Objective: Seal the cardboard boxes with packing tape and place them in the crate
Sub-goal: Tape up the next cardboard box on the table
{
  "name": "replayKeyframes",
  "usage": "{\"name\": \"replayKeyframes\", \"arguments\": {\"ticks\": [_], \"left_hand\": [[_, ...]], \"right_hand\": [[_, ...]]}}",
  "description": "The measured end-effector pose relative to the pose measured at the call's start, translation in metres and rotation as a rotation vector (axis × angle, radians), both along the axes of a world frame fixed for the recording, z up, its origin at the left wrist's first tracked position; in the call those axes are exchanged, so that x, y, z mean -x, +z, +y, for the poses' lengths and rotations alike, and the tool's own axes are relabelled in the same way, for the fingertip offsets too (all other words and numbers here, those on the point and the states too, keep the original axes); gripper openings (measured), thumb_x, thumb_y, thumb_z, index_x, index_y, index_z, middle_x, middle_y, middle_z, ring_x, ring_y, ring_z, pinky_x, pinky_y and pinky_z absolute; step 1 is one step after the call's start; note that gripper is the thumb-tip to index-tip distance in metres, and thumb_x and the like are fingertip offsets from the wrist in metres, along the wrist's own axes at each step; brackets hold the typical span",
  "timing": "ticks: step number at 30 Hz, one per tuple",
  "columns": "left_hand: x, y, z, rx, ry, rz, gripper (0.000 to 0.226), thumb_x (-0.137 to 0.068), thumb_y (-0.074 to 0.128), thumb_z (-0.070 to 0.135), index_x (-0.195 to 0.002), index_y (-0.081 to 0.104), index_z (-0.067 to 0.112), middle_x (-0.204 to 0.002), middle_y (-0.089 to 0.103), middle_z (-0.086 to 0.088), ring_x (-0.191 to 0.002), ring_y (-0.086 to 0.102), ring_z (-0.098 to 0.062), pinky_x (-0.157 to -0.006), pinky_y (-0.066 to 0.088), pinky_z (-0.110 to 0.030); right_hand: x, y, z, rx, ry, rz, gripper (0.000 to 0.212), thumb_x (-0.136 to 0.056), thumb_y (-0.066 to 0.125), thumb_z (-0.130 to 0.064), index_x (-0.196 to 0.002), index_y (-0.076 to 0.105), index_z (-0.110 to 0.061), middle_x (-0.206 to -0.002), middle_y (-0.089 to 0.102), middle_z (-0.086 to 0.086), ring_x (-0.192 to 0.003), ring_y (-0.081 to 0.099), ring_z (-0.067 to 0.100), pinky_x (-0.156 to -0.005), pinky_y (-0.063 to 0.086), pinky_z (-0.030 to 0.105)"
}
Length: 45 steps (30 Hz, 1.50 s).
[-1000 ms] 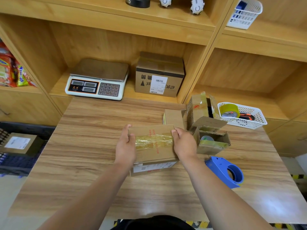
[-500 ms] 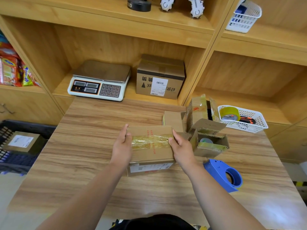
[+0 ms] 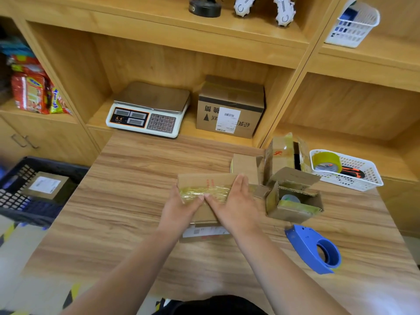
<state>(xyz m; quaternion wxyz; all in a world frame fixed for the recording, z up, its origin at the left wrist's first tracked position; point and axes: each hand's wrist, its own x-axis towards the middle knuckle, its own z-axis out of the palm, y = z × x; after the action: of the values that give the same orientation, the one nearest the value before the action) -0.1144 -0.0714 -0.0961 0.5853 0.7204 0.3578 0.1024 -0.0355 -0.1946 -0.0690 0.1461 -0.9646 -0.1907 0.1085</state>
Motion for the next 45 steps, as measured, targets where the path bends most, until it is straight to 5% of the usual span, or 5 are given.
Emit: {"name": "replayKeyframes", "arguments": {"ticks": [4,18,26,33,45], "left_hand": [[0.001,-0.001,0.003,0.006,-0.036,-0.017,0.033,-0.087,0.065,0.030,-0.113,0.044,0.030,-0.091,0.057,0.026,-0.078,0.051,0.016,-0.059,0.037,-0.003],[0.013,-0.012,0.023,0.056,-0.174,0.094,0.044,-0.098,0.038,0.041,-0.140,0.038,0.029,-0.126,0.055,0.009,-0.117,0.051,-0.012,-0.100,0.040,-0.032],[0.016,-0.002,0.037,0.165,-0.288,0.047,0.050,-0.099,0.041,0.037,-0.147,0.028,0.037,-0.147,0.037,0.017,-0.137,0.030,-0.007,-0.114,0.021,-0.031],[-0.007,0.014,0.039,0.054,-0.342,0.039,0.097,-0.084,0.069,0.032,-0.151,0.000,0.031,-0.157,0.013,0.008,-0.141,0.022,-0.015,-0.116,0.024,-0.042],[-0.026,0.009,0.038,-0.120,-0.258,0.017,0.052,-0.088,0.064,0.018,-0.131,0.033,0.021,-0.126,0.038,-0.002,-0.119,0.040,-0.020,-0.102,0.035,-0.035]], "right_hand": [[-0.007,-0.003,-0.002,-0.096,0.002,0.057,0.103,-0.083,0.045,-0.070,-0.151,-0.004,-0.011,-0.160,-0.002,0.005,-0.144,0.019,0.025,-0.108,0.033,0.036],[-0.025,-0.011,-0.045,-0.636,0.054,0.351,0.052,-0.098,0.049,-0.019,-0.141,0.027,-0.038,-0.150,0.026,-0.016,-0.143,0.016,0.005,-0.121,0.009,0.040],[-0.028,-0.005,-0.047,-0.702,-0.025,0.454,0.061,-0.095,0.052,-0.021,-0.128,0.029,-0.067,-0.144,0.032,-0.026,-0.134,0.033,0.002,-0.115,0.028,0.036],[-0.052,0.001,-0.032,-0.607,-0.008,0.522,0.075,-0.090,0.055,-0.013,-0.150,0.017,-0.034,-0.154,0.023,-0.013,-0.136,0.028,0.004,-0.113,0.029,0.031],[-0.045,-0.006,-0.009,-0.432,-0.074,0.161,0.041,-0.089,0.060,-0.036,-0.125,0.045,-0.024,-0.124,0.055,-0.003,-0.112,0.052,0.016,-0.081,0.037,0.025]]}}
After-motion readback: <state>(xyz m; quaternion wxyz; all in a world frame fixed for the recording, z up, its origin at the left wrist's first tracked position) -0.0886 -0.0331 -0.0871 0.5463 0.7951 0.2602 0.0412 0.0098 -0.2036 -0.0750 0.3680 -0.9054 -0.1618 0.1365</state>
